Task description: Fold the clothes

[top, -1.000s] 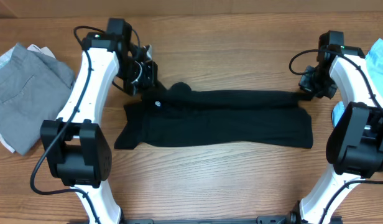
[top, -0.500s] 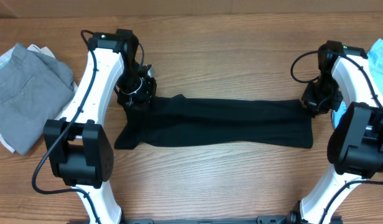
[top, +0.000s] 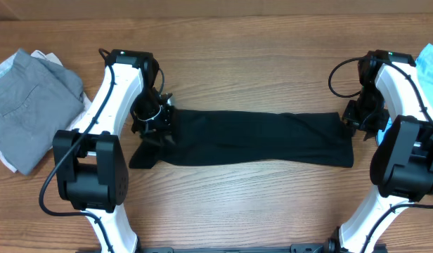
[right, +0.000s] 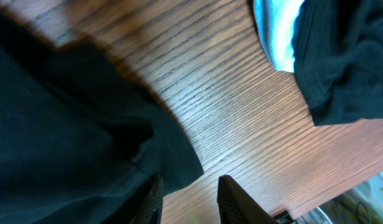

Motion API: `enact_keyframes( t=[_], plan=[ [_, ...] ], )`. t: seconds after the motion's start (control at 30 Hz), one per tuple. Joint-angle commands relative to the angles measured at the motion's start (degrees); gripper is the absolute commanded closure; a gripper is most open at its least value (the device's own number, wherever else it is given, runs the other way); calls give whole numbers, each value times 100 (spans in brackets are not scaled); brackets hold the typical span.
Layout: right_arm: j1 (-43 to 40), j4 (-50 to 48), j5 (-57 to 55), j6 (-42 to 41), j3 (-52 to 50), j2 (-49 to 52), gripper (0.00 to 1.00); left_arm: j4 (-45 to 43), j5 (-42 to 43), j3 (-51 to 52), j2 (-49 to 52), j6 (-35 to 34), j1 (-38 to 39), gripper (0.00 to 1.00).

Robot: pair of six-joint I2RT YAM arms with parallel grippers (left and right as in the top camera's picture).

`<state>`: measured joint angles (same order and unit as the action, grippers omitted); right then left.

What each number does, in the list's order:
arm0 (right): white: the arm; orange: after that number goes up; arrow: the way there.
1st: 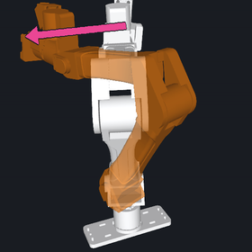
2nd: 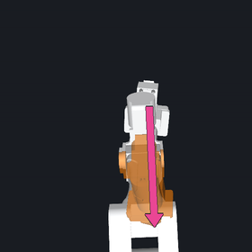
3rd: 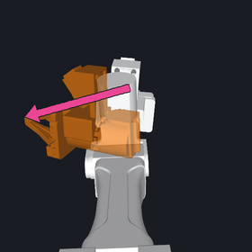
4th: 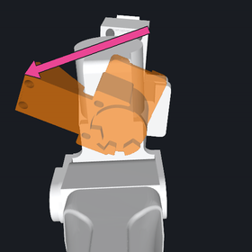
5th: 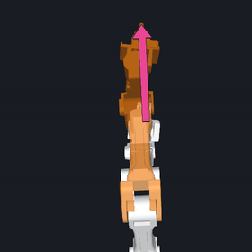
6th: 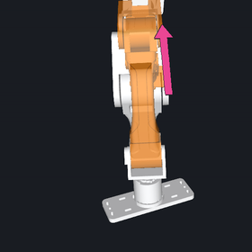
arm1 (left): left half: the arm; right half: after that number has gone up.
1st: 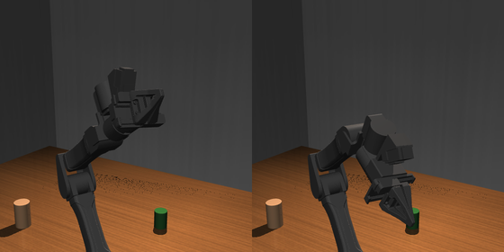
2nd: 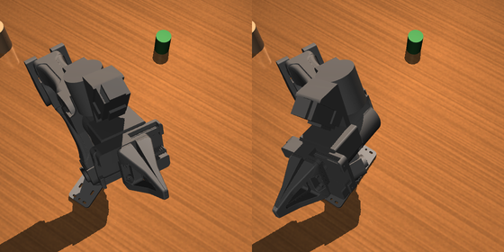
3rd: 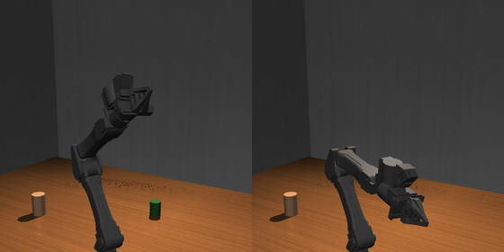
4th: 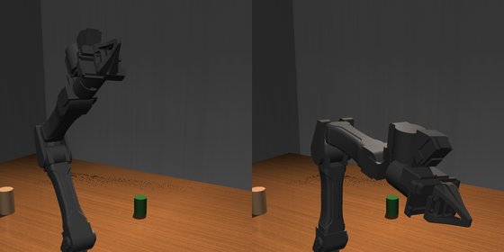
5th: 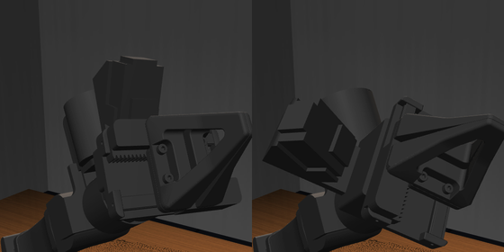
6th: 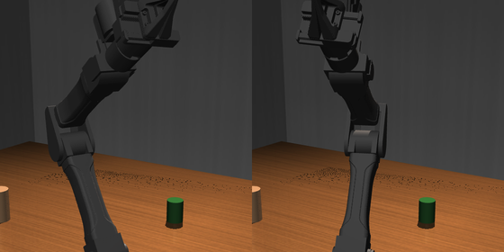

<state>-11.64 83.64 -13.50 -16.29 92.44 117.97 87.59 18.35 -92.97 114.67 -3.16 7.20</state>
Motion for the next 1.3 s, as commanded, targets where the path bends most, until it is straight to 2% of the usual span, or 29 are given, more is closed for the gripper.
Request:
enact_keyframes(
  t=[0.0, 0.1, 0.2, 0.3, 0.37, 0.43, 0.67, 0.8, 0.9, 1.1, 1.17, 1.2, 1.27],
  plan=[
    [-44, -24, 223, 15, -22, -118, 67, 111, -37, 26, -101, 153, 13, 60],
    [-44, -190, 833, 332, -24, -118, 66, 20, 131, -144, -164, 149, -4, 78],
    [-44, -306, 1401, 640, -24, -118, 65, -286, 566, -348, -319, 149, 11, 76],
    [-44, -433, 1532, 651, -24, -118, 64, -1036, 1062, -431, -544, 149, 96, 73],
    [-44, -518, 1532, 656, -52, -118, 64, -1259, 1019, -424, -531, 146, 197, 67],
    [-50, -564, 1532, 697, -118, -118, 63, -1370, 815, -345, -481, 105, 313, 67],
    [-299, -1134, 1556, 826, -669, -118, 30, -1794, 356, 448, -219, -643, 597, 70],
    [-605, -1405, 1762, 925, -859, -118, 21, -2127, 348, 938, -216, -737, 597, 70],
    [-828, -1696, 2931, 1727, -1145, -118, 16, -2422, 348, 1250, -216, -800, 597, 68],
    [-835, -2039, 3362, 1974, -1637, -118, 15, -2616, 323, 1488, -216, -822, 595, 68],
    [-835, -1991, 3805, 2184, -1698, -118, 16, -2616, 221, 1488, -216, -822, 595, 67],
    [-835, -1923, 4057, 2330, -1709, -116, 19, -2618, 221, 1488, -216, -822, 595, 67],
    [-835, -1794, 4249, 2496, -1709, -118, 30, -2649, 219, 1488, -216, -822, 595, 65]
  ],
)
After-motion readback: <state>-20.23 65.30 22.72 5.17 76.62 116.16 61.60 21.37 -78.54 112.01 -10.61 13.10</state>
